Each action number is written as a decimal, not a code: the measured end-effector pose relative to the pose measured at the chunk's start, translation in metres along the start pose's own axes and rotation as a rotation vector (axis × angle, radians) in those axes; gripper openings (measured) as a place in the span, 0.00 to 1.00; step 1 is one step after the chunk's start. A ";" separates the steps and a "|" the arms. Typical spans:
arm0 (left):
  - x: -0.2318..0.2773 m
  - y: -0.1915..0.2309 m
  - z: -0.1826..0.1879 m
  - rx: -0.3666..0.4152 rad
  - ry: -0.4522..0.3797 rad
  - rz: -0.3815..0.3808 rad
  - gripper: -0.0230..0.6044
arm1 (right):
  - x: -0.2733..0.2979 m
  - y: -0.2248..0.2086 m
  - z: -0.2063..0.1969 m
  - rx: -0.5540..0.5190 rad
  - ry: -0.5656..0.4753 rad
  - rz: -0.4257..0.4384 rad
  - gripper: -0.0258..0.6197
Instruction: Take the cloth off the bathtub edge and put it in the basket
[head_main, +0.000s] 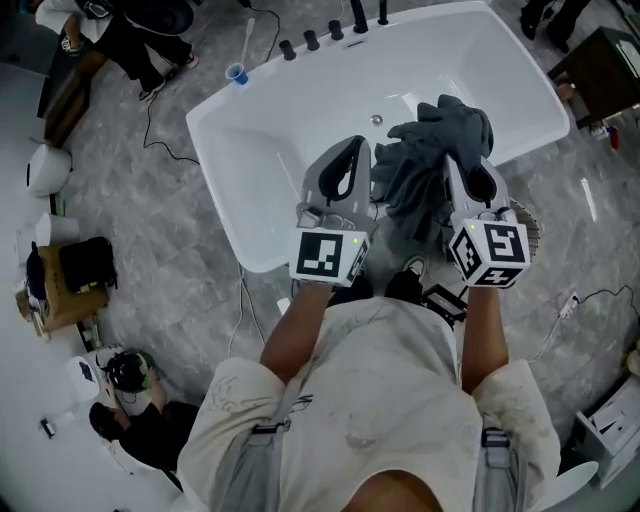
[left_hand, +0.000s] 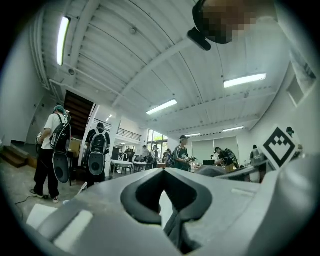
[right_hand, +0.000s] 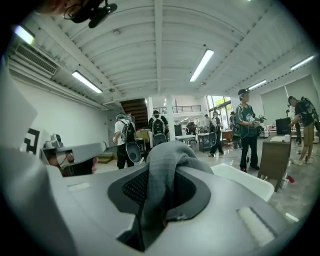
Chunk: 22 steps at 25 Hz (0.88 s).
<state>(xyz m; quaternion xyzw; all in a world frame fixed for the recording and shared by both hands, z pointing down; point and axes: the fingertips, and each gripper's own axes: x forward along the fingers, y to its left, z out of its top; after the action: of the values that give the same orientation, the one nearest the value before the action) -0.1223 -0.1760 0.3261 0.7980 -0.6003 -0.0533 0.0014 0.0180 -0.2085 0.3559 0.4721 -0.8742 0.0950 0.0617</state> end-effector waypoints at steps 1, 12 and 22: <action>0.002 0.000 0.005 0.000 -0.009 -0.006 0.03 | -0.003 -0.002 0.011 -0.007 -0.024 -0.009 0.17; 0.036 -0.042 0.049 0.010 -0.104 -0.134 0.03 | -0.073 -0.040 0.137 -0.119 -0.306 -0.151 0.17; 0.063 -0.094 0.061 -0.004 -0.130 -0.274 0.03 | -0.150 -0.073 0.228 -0.260 -0.517 -0.342 0.17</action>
<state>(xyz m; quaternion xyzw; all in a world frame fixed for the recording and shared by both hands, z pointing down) -0.0200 -0.2064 0.2536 0.8673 -0.4845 -0.1057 -0.0434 0.1567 -0.1769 0.1116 0.6088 -0.7737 -0.1522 -0.0874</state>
